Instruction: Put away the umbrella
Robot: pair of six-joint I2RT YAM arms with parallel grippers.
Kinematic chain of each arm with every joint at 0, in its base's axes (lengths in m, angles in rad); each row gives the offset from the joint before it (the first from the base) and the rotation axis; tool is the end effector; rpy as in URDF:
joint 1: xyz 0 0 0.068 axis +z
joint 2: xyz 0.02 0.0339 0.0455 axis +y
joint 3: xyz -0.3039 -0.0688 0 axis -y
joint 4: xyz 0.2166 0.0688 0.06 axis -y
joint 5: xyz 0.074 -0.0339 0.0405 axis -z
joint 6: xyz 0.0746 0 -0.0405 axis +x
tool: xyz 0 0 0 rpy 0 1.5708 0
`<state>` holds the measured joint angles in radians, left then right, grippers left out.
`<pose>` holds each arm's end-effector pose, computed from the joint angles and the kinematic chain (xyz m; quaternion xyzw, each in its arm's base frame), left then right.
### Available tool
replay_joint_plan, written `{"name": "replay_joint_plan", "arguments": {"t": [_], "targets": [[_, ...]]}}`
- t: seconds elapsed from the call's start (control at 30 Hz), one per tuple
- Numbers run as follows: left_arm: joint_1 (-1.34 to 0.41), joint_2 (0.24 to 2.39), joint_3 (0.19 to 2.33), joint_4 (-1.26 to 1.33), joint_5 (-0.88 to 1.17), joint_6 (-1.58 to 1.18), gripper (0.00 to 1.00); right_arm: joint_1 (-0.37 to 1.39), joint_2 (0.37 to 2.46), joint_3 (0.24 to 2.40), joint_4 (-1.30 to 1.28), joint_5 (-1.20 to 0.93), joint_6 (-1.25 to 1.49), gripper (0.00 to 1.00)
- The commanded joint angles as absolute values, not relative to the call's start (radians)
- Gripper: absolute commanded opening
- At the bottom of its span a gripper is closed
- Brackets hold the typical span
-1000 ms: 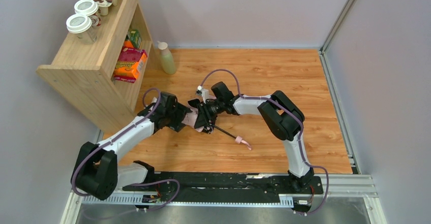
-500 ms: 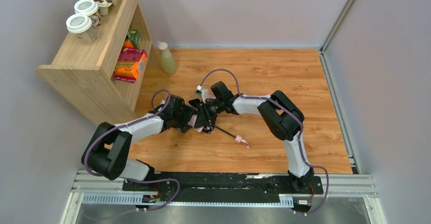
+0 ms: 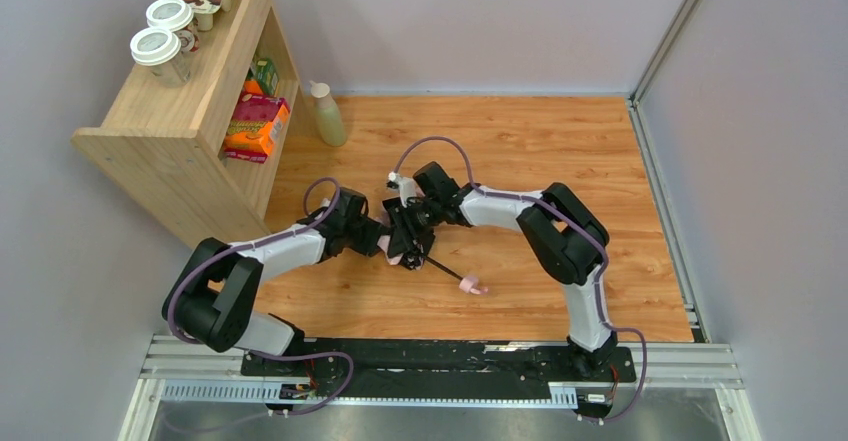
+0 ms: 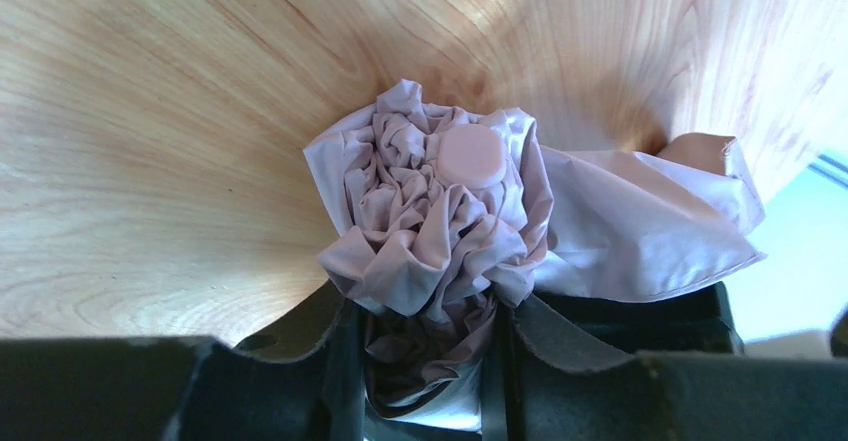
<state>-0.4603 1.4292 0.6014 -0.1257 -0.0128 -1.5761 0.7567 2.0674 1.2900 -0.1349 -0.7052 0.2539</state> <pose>0.2278 -0.1119 0.1743 -0.5060 0.8072 -0.2554 0.1646 0.2877 0.3381 0.1681 -0.3291 0.8324 0.4328 0.1073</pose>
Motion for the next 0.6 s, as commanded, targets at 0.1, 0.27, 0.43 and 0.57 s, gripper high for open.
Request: {"name": "replay_joint_plan", "arguments": {"t": [0.1,0.27,0.43,0.57], "targets": [[-0.445,1.46,0.557,-0.354,-0.109,-1.467,0.0,0.732,1.74,1.247,-0.312,-0.395,0.232,0.84],[-0.446,1.434,0.56,-0.368,-0.097,-1.459,0.0,0.637,1.666,1.197,-0.275,-0.213,0.471,0.93],[-0.445,1.401,0.531,-0.333,-0.086,-1.467,0.0,0.574,1.779,1.163,-0.077,-0.429,0.84,0.87],[-0.446,1.401,0.517,-0.31,-0.072,-1.471,0.0,0.598,1.888,1.236,-0.038,-0.414,0.934,0.86]]}}
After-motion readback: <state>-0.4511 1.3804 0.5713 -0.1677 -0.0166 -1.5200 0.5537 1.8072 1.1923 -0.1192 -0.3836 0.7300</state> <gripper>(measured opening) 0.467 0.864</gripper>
